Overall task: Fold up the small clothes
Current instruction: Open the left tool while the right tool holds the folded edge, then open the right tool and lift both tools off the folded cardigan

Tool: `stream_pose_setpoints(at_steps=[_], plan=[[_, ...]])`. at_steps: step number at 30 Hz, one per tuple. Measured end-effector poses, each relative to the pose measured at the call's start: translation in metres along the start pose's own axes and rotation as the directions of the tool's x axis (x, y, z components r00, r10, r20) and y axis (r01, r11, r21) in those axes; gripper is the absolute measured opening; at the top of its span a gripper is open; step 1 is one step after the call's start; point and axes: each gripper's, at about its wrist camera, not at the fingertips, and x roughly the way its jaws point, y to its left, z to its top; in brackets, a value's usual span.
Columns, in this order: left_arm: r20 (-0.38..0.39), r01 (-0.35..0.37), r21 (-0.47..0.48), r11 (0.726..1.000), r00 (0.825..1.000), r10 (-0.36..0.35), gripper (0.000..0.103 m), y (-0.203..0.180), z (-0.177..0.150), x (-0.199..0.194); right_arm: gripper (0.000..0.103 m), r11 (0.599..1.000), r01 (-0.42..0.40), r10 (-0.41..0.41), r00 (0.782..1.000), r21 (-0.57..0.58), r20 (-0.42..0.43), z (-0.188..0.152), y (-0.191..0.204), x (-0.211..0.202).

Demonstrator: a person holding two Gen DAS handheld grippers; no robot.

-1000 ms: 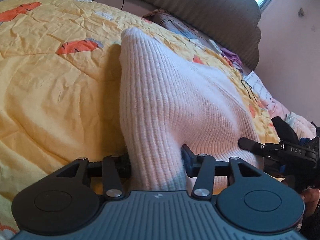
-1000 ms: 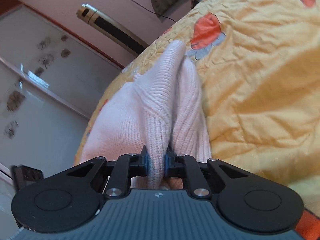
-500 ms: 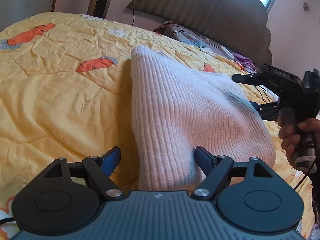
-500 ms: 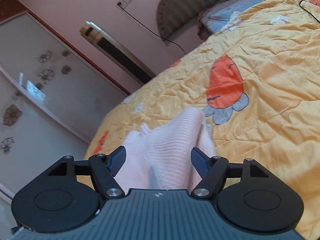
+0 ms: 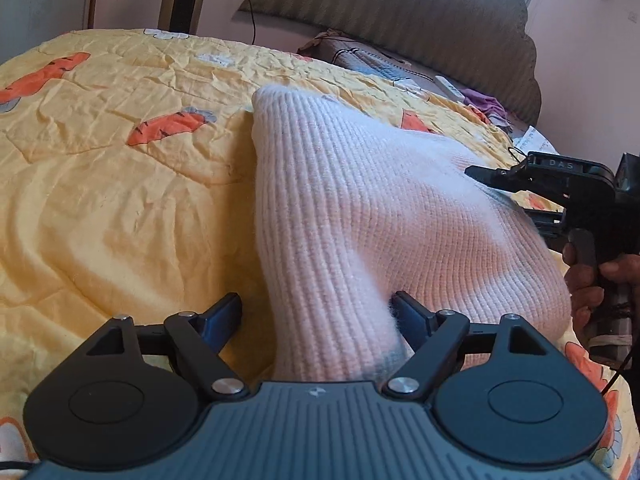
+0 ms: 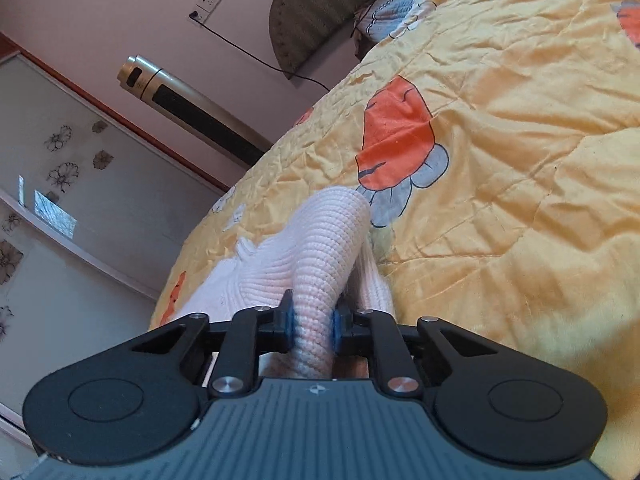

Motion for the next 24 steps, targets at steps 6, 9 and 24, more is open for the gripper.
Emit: stream_pose_setpoints(at_steps=[6,9,24], plan=[[0.145,-0.039,0.081,0.996,0.989,0.027,0.082,-0.001,0.001,-0.048,0.088,0.995,0.027,-0.021,0.998,-0.101,0.058,-0.016,0.028,-0.058],[0.184,-0.053,0.08,0.995,0.982,0.038,0.082,-0.009,0.014,-0.042,0.089,0.988,0.051,-0.044,0.998,-0.143,0.051,-0.03,0.03,-0.073],[0.132,-0.086,0.25,0.965,0.99,0.054,0.1,-0.027,0.011,0.005,0.062,0.936,0.051,-0.096,0.989,-0.35,-0.112,-0.076,0.034,-0.043]])
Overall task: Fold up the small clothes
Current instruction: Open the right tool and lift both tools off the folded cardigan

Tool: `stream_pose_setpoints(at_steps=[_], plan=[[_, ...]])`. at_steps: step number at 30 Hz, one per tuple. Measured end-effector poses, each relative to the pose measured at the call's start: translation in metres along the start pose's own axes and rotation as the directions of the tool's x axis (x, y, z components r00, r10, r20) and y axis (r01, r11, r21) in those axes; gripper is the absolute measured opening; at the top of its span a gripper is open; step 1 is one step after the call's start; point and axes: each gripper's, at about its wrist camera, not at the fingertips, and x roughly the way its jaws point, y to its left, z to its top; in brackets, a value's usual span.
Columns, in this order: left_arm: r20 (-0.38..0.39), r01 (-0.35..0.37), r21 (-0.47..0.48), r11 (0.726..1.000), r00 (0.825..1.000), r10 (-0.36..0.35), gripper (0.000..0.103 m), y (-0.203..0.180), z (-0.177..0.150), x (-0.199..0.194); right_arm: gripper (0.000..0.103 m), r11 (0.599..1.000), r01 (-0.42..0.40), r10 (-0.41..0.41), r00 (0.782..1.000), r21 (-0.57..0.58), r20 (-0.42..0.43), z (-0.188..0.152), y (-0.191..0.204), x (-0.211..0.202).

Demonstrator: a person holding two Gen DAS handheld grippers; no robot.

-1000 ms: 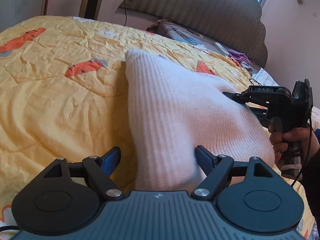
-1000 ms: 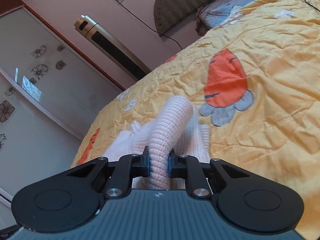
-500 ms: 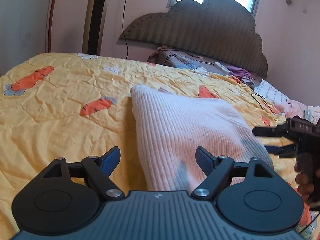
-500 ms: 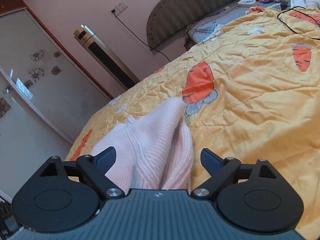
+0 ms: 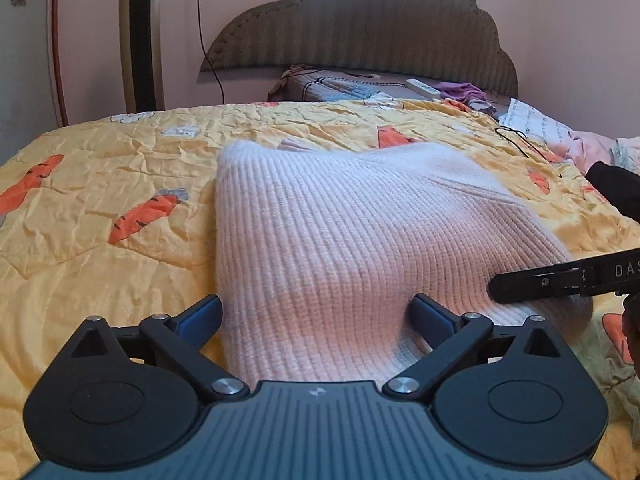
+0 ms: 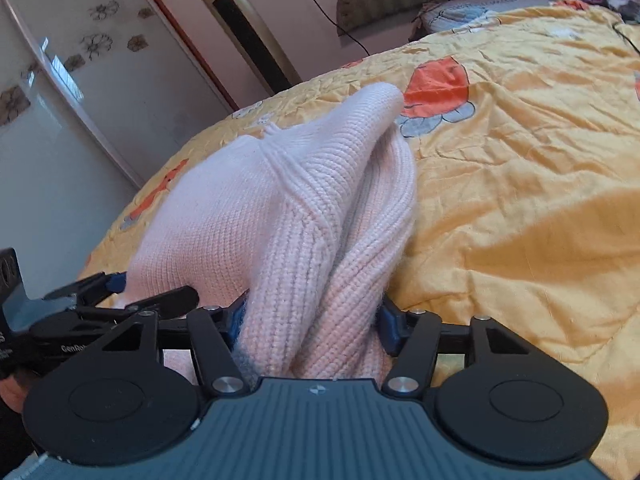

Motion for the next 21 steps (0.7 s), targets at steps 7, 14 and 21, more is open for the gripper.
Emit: stream_pose_setpoints(at_steps=[7,14,21], plan=[[0.274,0.01,-0.02,1.0,0.962,-0.004,0.101,0.017,0.06,-0.038,0.072,0.999,0.008,-0.018,0.977,0.049,0.214,0.05,0.01,-0.05],[-0.052,0.03,-0.065,0.997,0.998,-0.033,0.1,0.01,0.107,0.095,0.093,0.906,-0.286,0.212,0.945,0.313,0.251,0.133,0.003,0.023],[-0.139,0.059,-0.179,0.982,0.987,-0.084,0.103,0.039,0.092,0.136,0.061,0.94,-0.06,0.03,0.995,0.337,0.093,0.121,-0.024,0.098]])
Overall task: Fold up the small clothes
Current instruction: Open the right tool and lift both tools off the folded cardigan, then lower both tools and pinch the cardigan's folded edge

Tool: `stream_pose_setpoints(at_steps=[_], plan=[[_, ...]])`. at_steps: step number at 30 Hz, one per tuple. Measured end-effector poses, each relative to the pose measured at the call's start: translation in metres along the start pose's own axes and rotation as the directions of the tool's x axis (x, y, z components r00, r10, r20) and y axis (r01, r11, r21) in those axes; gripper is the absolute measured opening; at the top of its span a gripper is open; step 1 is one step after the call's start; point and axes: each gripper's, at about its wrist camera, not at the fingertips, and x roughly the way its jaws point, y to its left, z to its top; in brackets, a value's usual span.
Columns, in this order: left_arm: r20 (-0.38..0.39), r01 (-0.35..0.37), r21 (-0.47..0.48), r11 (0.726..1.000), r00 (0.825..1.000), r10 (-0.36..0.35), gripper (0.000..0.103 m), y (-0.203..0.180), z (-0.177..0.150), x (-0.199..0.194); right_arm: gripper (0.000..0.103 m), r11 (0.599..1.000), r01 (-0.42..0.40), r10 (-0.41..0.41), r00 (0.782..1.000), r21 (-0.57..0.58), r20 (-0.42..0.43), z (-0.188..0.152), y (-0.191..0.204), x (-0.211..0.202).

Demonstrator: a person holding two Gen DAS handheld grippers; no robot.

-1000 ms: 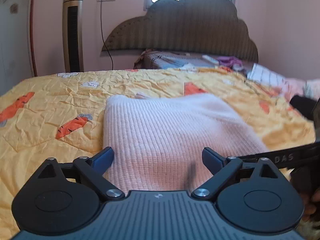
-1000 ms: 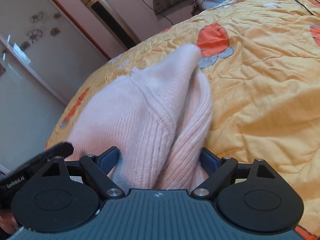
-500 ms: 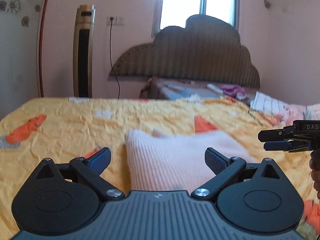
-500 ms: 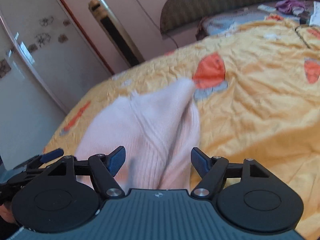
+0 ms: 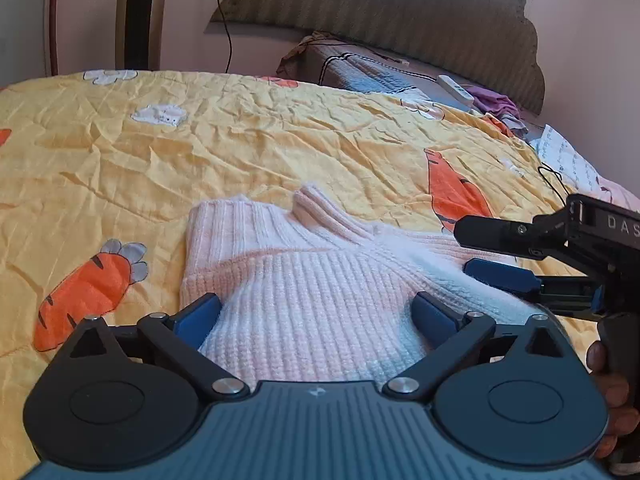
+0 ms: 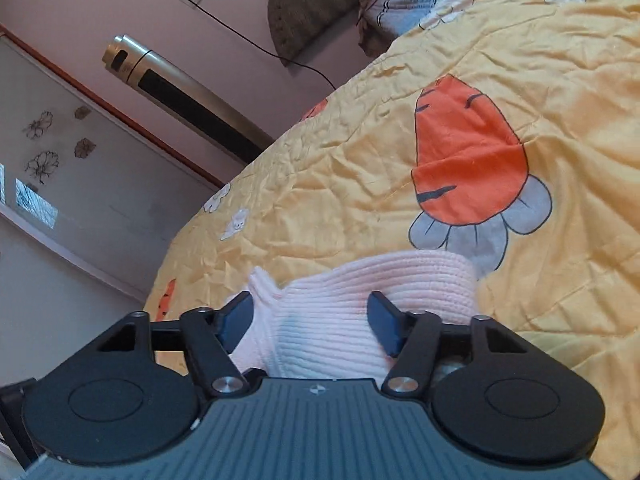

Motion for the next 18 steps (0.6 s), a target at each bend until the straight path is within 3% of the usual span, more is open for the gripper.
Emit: stream_pose_setpoints(at_steps=[4,7,9,12,14,16,18], plan=[[0.004,-0.072,0.034,0.997,0.997,0.072,0.103,-0.013,0.001,-0.007,0.061,0.998,0.021,-0.02,1.0,-0.056,0.013,-0.003,0.005,0.004],[0.051,-0.147,0.02,0.989,0.988,0.146,0.102,-0.02,-0.009,-0.039,0.063,0.992,0.073,-0.071,0.997,-0.102,0.022,-0.006,0.021,-0.005],[0.083,-0.112,0.029,0.993,0.991,0.11,0.102,-0.021,-0.022,-0.062,0.071,0.989,0.086,-0.078,0.995,-0.118,0.069,-0.016,0.034,-0.027],[0.074,-0.091,0.036,0.995,0.993,0.088,0.102,-0.024,-0.044,-0.078,0.08,0.985,0.012,0.01,0.992,-0.175,0.125,-0.035,0.042,-0.067],[0.075,-0.106,0.039,0.994,0.992,0.103,0.103,-0.025,-0.056,-0.073,0.086,0.987,-0.026,0.043,0.993,-0.158,0.107,-0.048,0.037,-0.078],[0.109,-0.111,0.041,0.993,0.988,0.106,0.103,-0.026,-0.062,-0.067,0.086,0.991,-0.03,0.037,0.998,-0.131,0.05,-0.059,0.026,-0.072],[0.093,-0.093,0.002,0.996,0.991,0.092,0.103,-0.021,-0.06,-0.065,0.085,0.983,-0.049,0.064,0.995,-0.178,0.078,-0.07,0.016,-0.068]])
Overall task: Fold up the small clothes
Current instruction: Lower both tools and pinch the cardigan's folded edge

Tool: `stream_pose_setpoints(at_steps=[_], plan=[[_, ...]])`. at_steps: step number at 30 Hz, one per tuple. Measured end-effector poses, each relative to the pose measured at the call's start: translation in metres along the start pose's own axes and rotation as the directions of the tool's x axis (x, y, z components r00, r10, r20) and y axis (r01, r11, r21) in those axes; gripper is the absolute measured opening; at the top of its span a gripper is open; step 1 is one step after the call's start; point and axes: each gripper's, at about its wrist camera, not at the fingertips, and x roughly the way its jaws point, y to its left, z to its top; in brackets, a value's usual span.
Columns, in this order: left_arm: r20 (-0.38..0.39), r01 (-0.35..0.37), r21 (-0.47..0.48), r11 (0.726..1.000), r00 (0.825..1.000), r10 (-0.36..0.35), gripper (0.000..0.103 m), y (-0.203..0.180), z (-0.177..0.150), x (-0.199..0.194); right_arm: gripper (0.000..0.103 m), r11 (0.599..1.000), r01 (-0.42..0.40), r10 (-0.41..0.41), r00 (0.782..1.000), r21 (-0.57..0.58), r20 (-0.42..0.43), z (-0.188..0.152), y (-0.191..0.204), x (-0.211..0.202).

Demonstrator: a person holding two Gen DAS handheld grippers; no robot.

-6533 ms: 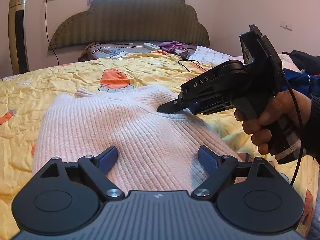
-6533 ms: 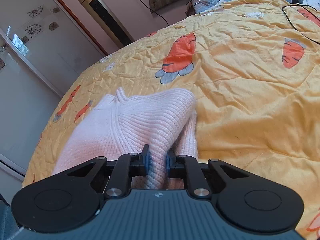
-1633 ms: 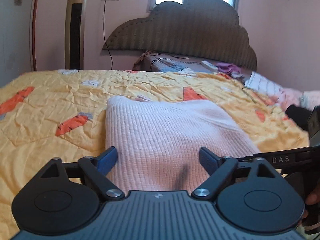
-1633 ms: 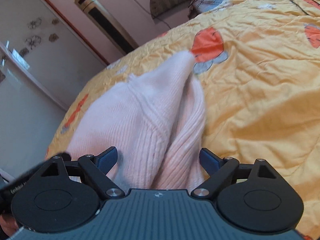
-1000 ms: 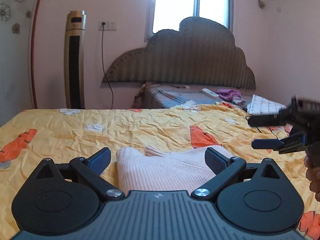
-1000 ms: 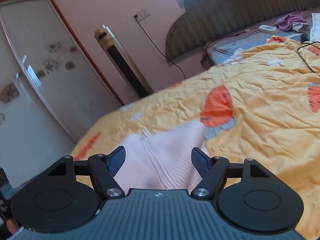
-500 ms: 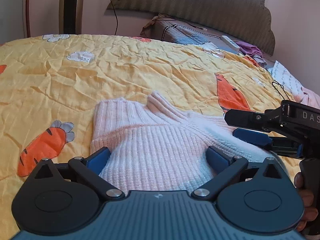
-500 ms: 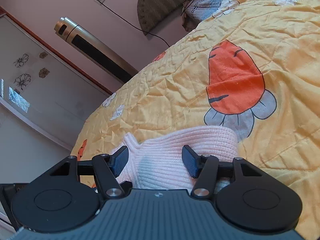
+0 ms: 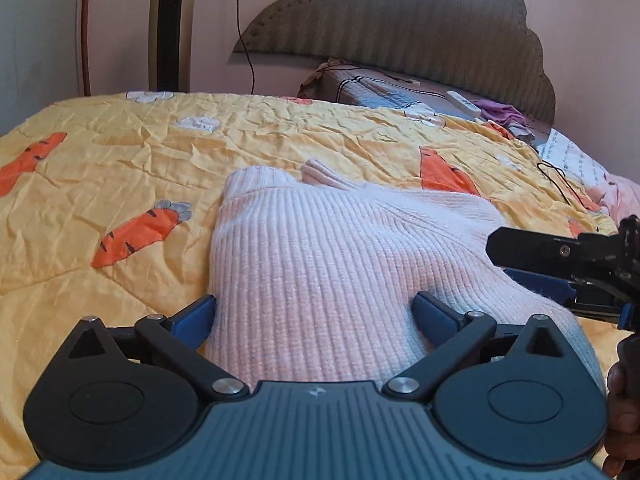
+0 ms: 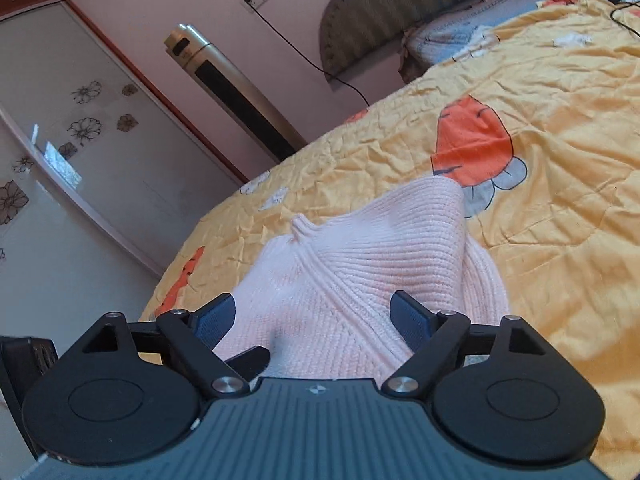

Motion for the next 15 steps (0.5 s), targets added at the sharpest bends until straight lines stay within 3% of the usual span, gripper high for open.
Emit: stream_pose_setpoints(at_steps=[2,4,6,7,9,13,15], plan=[[-0.026,0.016,-0.031,0.999,1.0,-0.017,0.103,0.006,0.006,-0.008,0.08,1.0,0.002,-0.002,1.0,-0.024,-0.003,0.001,-0.002,0.0],[-0.002,0.046,-0.058,0.997,0.999,-0.046,0.103,0.019,0.006,-0.026,0.079,1.0,0.02,-0.02,0.999,-0.014,-0.032,0.009,0.002,-0.006],[-0.012,0.098,-0.114,0.989,0.995,-0.1,0.103,0.039,0.002,-0.034,0.084,0.999,0.023,-0.022,0.999,0.025,-0.038,0.015,0.001,-0.022],[-0.035,0.122,-0.166,0.979,0.991,-0.129,0.103,0.051,0.001,-0.033,0.091,0.999,0.018,-0.017,0.999,0.044,-0.029,0.016,-0.003,-0.033],[-0.094,0.176,-0.28,0.944,0.973,-0.209,0.103,0.072,-0.004,-0.026,0.1,0.998,0.016,-0.014,0.999,0.066,-0.033,0.017,-0.018,-0.047],[-0.135,0.295,-0.355,0.887,0.923,-0.361,0.103,0.08,-0.019,-0.016,0.084,0.986,0.038,-0.003,0.978,0.16,-0.209,0.006,-0.055,-0.043],[-0.129,0.312,-0.346,0.885,0.918,-0.375,0.103,0.074,-0.023,-0.009,0.083,0.985,0.049,-0.004,0.965,0.164,-0.263,-0.002,-0.063,-0.039]])
